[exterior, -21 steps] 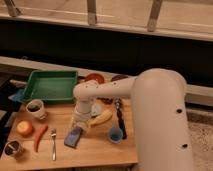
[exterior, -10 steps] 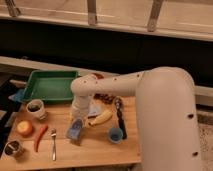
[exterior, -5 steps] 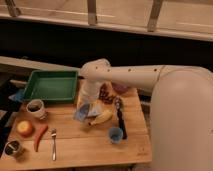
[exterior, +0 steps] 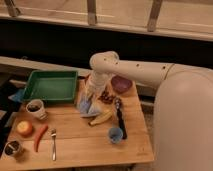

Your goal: Place sponge in red bowl

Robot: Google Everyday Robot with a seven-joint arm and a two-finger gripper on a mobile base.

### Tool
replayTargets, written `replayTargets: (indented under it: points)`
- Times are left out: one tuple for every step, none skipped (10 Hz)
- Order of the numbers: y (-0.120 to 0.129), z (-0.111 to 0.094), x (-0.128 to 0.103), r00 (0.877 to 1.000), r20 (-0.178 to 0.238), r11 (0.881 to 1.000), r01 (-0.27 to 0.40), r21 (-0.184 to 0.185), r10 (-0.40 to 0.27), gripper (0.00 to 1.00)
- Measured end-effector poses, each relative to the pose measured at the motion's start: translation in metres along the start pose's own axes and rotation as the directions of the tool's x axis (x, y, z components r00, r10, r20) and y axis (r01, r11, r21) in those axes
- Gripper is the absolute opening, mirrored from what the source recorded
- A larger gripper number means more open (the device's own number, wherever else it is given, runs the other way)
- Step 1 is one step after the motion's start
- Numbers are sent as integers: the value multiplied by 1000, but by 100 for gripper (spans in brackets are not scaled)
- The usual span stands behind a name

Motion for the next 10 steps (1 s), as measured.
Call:
replayTargets:
  points:
    - [-2,0,0,1000,1,1000,-5,2,5,0]
    - [-2,0,-1,1000,3,1000,-6,6,6,0]
    - [0,-2,-5,1000,19,1000,1,14,-1,0]
    - [4,-9,-18,999,42,1000,7,20,-8,0]
    - [9,-16,-29,998,62,1000,14,14,-15,0]
    - [6,-30,-53,995,96,1000,13,7,-13,0]
    - [4,-41,-69,993,121,1000,8,-8,-7,0]
    - [3,-49,-82,989,146,1000,-1,-25,5,0]
    - [5,-56,-94,986,169,999,-10,-51,19,0]
    - [4,-61,-112,981,189,996,-25,-85,41,0]
